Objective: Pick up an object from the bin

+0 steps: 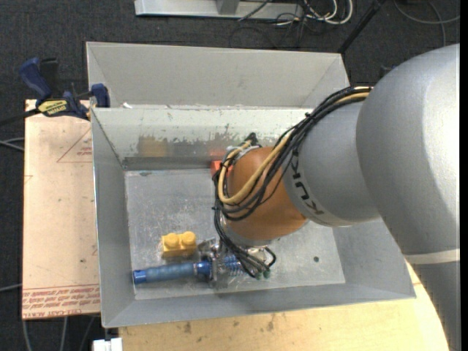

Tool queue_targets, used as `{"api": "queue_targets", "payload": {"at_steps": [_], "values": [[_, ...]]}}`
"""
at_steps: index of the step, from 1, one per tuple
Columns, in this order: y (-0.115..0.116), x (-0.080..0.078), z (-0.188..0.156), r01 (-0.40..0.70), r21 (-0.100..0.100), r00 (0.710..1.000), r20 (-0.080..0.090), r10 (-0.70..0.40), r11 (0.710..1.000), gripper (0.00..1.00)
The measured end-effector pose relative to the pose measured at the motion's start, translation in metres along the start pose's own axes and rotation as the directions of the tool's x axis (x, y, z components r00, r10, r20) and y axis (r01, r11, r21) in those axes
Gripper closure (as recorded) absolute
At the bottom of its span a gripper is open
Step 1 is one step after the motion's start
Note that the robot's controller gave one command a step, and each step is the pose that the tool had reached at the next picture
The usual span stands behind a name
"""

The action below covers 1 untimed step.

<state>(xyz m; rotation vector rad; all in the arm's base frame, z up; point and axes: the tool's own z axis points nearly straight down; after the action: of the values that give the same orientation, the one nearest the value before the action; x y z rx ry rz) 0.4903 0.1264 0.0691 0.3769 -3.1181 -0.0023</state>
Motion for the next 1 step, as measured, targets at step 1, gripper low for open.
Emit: {"api": "queue_targets", "payload": {"at_steps": [1], "values": [[0.0020, -0.0166, -0.0003, 0.296, 0.001, 0.955, 0.003, -0.296, 0.955, 1.00]]}}
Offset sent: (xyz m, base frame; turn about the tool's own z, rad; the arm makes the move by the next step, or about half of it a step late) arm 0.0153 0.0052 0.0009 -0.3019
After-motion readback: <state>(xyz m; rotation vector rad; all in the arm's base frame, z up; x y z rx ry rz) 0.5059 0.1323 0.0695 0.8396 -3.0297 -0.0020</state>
